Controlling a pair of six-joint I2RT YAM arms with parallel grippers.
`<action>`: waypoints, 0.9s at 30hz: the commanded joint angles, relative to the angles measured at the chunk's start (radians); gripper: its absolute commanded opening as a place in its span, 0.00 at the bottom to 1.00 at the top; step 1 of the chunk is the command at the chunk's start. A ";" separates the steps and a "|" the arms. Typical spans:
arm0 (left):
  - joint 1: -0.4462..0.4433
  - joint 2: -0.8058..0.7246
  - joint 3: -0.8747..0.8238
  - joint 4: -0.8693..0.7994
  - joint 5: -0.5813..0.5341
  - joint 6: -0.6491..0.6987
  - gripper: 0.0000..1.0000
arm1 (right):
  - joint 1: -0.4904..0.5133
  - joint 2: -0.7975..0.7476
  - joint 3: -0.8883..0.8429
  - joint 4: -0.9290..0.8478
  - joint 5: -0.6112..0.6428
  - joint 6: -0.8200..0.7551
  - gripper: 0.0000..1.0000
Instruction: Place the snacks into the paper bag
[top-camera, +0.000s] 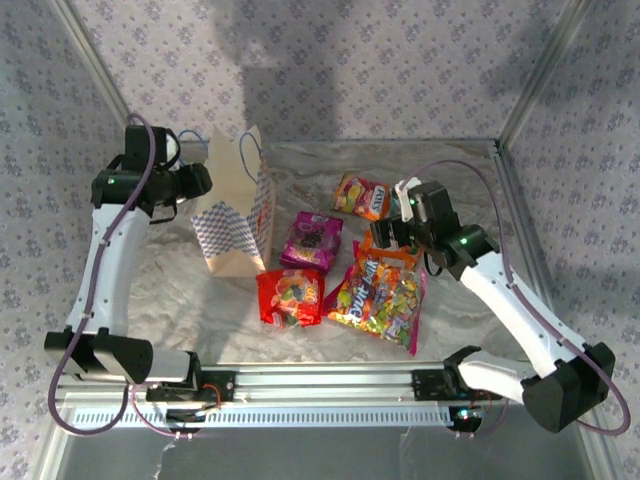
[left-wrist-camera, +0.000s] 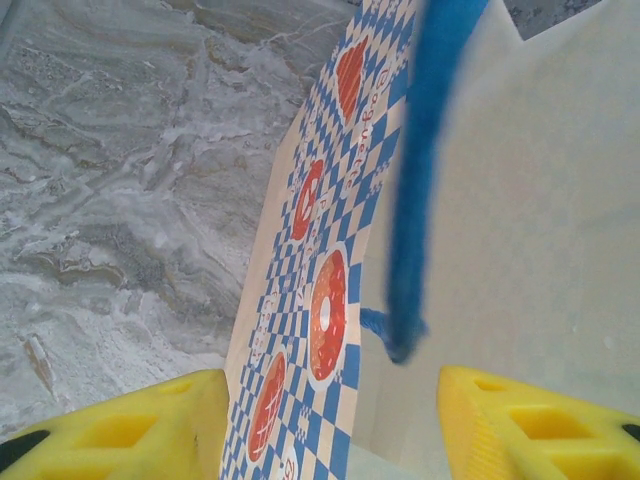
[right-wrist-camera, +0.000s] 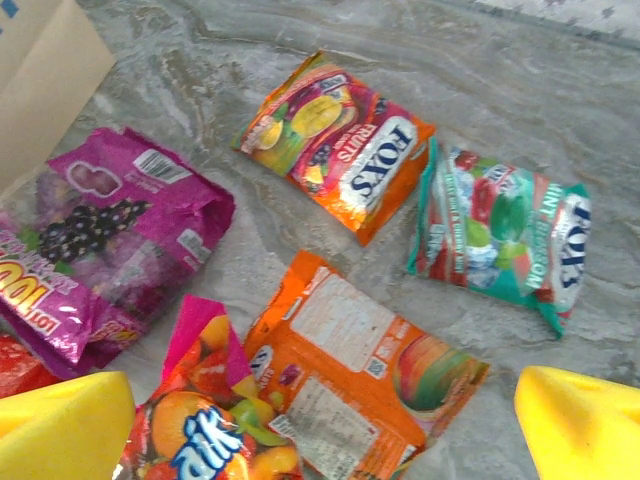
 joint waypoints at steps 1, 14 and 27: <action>0.007 -0.053 -0.009 0.025 -0.027 0.013 0.57 | 0.024 0.023 0.039 0.012 -0.081 0.055 1.00; 0.008 -0.042 -0.015 0.025 -0.025 -0.008 0.58 | 0.209 0.177 0.053 0.083 -0.347 0.198 1.00; 0.008 -0.048 -0.030 0.025 -0.031 0.002 0.59 | 0.354 0.382 0.100 0.071 -0.485 0.279 1.00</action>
